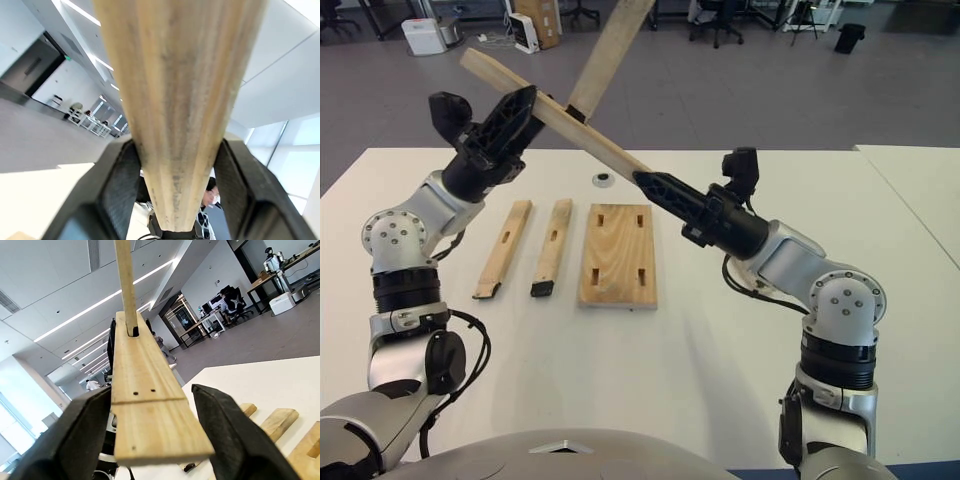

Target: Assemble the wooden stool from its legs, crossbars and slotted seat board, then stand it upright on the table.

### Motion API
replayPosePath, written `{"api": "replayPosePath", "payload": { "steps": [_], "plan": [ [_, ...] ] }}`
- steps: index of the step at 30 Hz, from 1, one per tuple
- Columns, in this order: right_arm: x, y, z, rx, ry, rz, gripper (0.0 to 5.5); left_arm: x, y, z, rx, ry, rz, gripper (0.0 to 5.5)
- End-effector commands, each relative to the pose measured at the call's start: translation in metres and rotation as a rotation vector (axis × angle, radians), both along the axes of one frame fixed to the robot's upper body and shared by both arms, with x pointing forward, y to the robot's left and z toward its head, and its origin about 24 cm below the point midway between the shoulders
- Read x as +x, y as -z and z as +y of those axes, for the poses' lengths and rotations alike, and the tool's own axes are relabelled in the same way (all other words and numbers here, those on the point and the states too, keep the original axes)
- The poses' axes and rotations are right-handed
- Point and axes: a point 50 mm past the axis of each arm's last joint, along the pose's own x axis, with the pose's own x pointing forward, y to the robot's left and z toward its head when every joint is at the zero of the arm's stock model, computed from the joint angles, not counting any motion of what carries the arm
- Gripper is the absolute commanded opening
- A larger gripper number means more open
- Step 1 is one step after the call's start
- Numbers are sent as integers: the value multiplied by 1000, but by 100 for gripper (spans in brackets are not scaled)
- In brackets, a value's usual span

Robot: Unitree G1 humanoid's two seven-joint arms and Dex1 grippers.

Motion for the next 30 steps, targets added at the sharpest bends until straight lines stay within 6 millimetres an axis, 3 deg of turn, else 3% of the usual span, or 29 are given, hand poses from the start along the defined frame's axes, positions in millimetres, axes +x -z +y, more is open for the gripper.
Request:
{"api": "replayPosePath", "payload": {
  "steps": [1, 5, 10, 20, 30],
  "plan": [
    [16, 12, -18, -85, 185, 74, 299, 5, -14, 11, 50, -50, -80, 207],
    [22, 26, -45, -128, 340, 123, 299, 1, -15, 25, 150, -22, -113, 206],
    [23, 34, -60, -164, 411, 132, 299, -2, -4, 30, 347, -52, -211, 206],
    [21, 42, -64, -225, 427, 152, 299, -12, 36, 35, 694, 8, -406, 206],
    [21, 45, -61, -251, 431, 151, 299, -14, 54, 34, 767, 16, -445, 206]
  ]
}}
